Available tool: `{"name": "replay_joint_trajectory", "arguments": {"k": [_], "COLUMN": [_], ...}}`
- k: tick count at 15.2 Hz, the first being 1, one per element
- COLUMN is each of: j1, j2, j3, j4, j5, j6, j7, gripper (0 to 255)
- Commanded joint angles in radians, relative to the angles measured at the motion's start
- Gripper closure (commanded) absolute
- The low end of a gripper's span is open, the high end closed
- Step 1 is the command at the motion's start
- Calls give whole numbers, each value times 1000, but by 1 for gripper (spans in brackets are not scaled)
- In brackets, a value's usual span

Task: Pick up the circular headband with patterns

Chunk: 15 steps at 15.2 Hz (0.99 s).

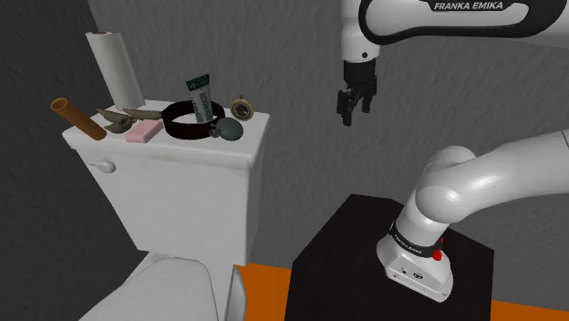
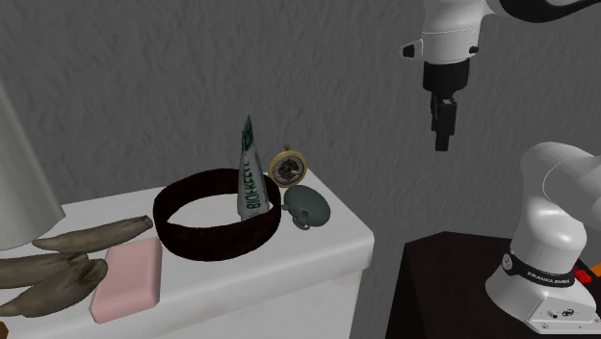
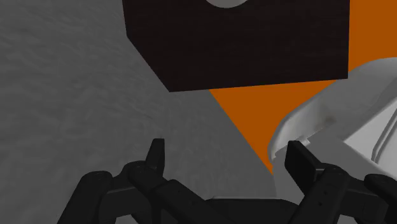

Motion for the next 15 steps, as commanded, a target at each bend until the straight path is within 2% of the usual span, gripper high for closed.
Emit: {"name": "replay_joint_trajectory", "arguments": {"k": [1,8,15], "j1": [0,18,28], "j2": [0,235,475], "j3": [0,71,133], "j4": [0,147,348], "j5": [0,70,99], "j6": [0,107,170], "j7": [0,103,199], "gripper": [0,0,0]}}
